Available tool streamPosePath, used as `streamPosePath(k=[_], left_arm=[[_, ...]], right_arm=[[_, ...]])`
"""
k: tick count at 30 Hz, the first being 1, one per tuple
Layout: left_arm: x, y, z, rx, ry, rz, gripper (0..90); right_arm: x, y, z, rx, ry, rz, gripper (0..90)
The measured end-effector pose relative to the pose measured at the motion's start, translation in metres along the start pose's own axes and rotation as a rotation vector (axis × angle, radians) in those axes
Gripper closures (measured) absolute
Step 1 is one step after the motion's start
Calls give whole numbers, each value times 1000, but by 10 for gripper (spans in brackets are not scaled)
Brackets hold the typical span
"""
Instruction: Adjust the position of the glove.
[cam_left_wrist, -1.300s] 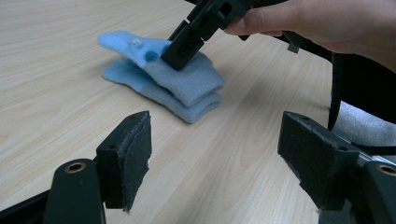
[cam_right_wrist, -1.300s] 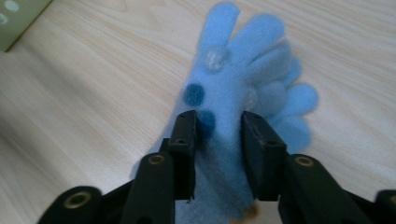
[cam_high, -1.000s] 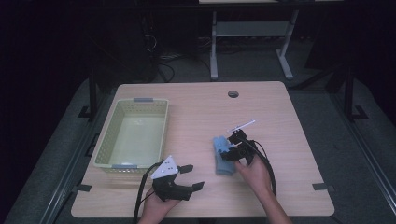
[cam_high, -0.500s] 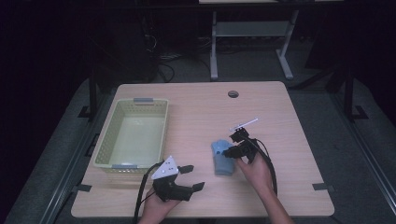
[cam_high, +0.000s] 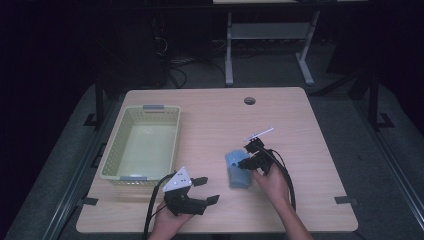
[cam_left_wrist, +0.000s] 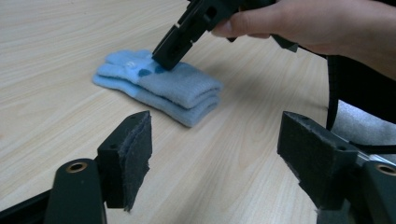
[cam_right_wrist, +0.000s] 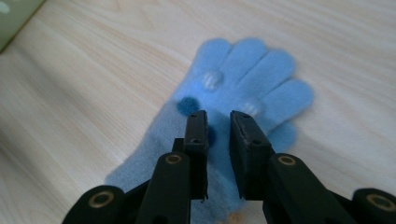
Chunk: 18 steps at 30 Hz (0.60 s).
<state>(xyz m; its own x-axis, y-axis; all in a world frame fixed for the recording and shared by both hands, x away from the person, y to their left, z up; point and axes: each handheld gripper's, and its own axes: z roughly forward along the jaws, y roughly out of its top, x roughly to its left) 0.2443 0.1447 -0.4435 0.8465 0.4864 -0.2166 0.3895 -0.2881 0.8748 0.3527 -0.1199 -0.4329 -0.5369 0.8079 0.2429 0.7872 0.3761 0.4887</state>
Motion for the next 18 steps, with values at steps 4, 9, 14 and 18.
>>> streamPosePath(k=[4, 9, 14, 18], left_arm=[[1, 1, 1, 1, 0, -20, 291], [5, 7, 10, 15, 5, -87, 313], [12, 14, 27, 66, -2, -174, 352], [24, 20, 43, 79, -8, -303, 359]], right_arm=[[-2, -1, -2, -14, 24, 1, 732], [-11, -8, -21, -83, 48, 45, 673], [-23, -20, -28, -93, 69, 97, 641], [-38, -31, -30, -100, 117, 158, 566]])
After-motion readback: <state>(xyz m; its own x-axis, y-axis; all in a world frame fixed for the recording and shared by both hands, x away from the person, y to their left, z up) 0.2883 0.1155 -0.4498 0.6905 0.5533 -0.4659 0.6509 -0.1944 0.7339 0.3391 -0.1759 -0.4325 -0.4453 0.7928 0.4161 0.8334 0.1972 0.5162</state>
